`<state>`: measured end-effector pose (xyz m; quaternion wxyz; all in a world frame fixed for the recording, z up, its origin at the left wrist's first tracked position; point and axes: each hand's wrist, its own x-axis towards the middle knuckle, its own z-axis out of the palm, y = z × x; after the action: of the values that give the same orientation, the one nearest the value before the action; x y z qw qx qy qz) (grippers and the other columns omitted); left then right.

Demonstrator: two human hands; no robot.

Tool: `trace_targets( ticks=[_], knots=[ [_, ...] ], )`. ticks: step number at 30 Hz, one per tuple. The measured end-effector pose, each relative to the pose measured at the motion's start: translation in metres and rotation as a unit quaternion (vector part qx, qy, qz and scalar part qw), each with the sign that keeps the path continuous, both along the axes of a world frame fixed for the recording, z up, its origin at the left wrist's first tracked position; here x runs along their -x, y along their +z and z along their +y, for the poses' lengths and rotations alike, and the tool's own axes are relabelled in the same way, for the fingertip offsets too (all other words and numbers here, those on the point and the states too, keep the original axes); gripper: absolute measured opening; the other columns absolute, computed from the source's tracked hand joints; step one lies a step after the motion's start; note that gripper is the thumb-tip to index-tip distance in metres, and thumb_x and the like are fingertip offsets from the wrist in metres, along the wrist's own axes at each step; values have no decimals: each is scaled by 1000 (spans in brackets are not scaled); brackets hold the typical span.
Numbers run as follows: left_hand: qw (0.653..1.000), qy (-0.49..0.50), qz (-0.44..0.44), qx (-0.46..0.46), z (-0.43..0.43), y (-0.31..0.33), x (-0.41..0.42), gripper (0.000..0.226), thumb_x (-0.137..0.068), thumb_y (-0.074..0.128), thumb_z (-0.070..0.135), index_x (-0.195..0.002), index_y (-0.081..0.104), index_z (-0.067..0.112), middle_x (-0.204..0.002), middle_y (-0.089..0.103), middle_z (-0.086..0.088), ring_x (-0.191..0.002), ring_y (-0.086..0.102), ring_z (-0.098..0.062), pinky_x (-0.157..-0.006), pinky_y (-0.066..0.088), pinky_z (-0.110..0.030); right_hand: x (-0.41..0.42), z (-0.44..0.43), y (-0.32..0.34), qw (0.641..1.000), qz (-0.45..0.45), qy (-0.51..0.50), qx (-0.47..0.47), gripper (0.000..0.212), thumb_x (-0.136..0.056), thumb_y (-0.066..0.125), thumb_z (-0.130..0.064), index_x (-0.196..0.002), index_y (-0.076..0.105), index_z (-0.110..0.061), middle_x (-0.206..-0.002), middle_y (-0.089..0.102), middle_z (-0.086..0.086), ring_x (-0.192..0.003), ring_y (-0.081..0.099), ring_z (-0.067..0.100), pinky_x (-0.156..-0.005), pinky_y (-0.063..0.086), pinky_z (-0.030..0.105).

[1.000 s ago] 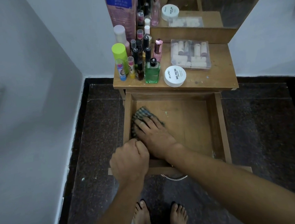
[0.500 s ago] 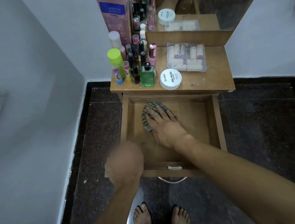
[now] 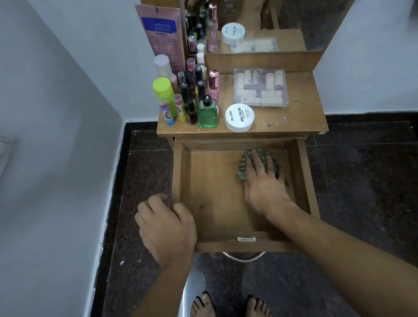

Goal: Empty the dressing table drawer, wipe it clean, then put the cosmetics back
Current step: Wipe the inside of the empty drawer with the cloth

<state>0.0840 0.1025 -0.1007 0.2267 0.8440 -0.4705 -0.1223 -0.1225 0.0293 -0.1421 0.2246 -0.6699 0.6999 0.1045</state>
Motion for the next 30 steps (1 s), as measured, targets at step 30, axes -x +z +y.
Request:
trace_targets(
  ticks=[30],
  knots=[
    [978,-123,-10,-167,-3,9,-19,24,-97,35,30,-90,54,18,-92,63,0,-74,59,-24,-66,40,-35,-76,-29,-2,954,-100,-282,-19,80,-102,36,-35,-161,-11,-10,-167,-26,10,-152,-26,37,-124,-14,53]
  ],
)
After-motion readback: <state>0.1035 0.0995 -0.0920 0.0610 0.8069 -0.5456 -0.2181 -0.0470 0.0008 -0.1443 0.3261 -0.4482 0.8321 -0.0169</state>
